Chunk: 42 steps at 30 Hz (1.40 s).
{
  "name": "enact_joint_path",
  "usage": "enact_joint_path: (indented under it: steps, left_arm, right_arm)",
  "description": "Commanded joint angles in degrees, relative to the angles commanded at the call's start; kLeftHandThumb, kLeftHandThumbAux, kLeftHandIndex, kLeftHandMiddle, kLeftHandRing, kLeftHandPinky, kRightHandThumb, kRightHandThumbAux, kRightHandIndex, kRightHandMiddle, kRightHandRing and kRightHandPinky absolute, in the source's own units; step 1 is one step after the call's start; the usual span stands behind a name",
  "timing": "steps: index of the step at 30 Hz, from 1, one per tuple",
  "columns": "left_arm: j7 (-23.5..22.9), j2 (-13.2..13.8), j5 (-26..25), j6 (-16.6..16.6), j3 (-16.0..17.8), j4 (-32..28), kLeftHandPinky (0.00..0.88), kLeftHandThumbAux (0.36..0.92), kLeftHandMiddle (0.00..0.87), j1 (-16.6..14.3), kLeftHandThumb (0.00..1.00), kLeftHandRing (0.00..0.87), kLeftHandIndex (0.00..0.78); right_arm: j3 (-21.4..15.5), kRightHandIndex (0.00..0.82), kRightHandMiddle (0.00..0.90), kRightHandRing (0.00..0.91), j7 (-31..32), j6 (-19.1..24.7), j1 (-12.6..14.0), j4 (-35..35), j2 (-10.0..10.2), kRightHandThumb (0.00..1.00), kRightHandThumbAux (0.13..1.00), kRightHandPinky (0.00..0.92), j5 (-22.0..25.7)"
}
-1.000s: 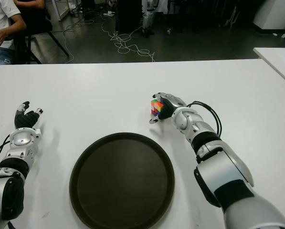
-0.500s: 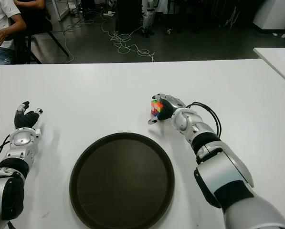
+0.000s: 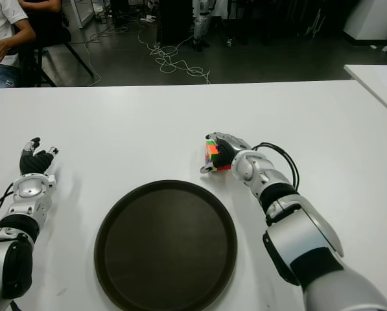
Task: Pick up the Rubik's Cube and put it in the plate
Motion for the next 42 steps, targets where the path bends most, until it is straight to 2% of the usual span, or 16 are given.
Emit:
enact_joint_path:
  steps: [9,29,32,35,38,39,40,41,42]
  left_arm:
    - [-0.1,0.1,0.3,0.3,-0.3,0.1,0.136,0.731,0.061,0.0,0.088,0.094,0.047]
    - [-0.2,0.3,0.3,0.3,-0.3,0.2,0.102,0.741,0.056,-0.1,0.090,0.079,0.048]
    - [-0.2,0.3,0.3,0.3,-0.3,0.2,0.125,0.741,0.065,-0.1,0.094,0.089,0.067]
    - [-0.3,0.3,0.3,0.3,-0.2,0.3,0.138,0.738,0.070,-0.1,0.095,0.098,0.075]
    - [-0.5,0.3,0.1,0.2,-0.1,0.3,0.128,0.733,0.068,-0.1,0.097,0.095,0.064]
    - [-0.5,0.3,0.1,0.2,0.0,0.3,0.124,0.731,0.066,-0.1,0.096,0.093,0.058]
    - [-0.4,0.3,0.1,0.2,0.0,0.3,0.123,0.730,0.065,-0.1,0.095,0.092,0.056]
    - [-0.4,0.3,0.1,0.2,0.0,0.4,0.122,0.728,0.063,-0.1,0.093,0.091,0.053]
    - [-0.4,0.3,0.1,0.2,0.0,0.4,0.122,0.727,0.062,-0.1,0.092,0.091,0.050]
  right_arm:
    - [0.0,0.000,0.000,0.000,1.0,-0.9,0.0,-0.2,-0.3,0.000,0.703,0.000,0.1]
    - [0.5,0.000,0.000,0.000,0.7,-0.4,-0.2,-0.4,-0.4,0.000,0.730,0.000,-0.5]
    - [0.7,0.000,0.000,0.000,0.3,0.2,-0.3,-0.3,-0.3,0.000,0.728,0.005,-0.7]
    - [0.8,0.000,0.000,0.000,-1.5,0.9,-0.3,-0.3,-0.1,0.000,0.723,0.033,-1.0]
    - [-0.2,0.039,0.033,0.063,-5.4,1.0,0.3,-0.6,0.2,0.000,0.758,0.124,-0.4]
    - [-0.5,0.097,0.088,0.130,-6.2,0.8,0.5,-0.6,0.3,0.041,0.779,0.199,-0.1]
    - [-0.9,0.118,0.107,0.154,-7.2,0.4,0.7,-0.6,0.3,0.057,0.786,0.226,0.2]
    - [-1.1,0.222,0.188,0.242,-7.9,0.2,0.8,-0.6,0.3,0.277,0.769,0.305,0.4]
    - [-1.3,0.288,0.240,0.298,-8.6,-0.1,0.9,-0.7,0.3,0.419,0.757,0.356,0.6]
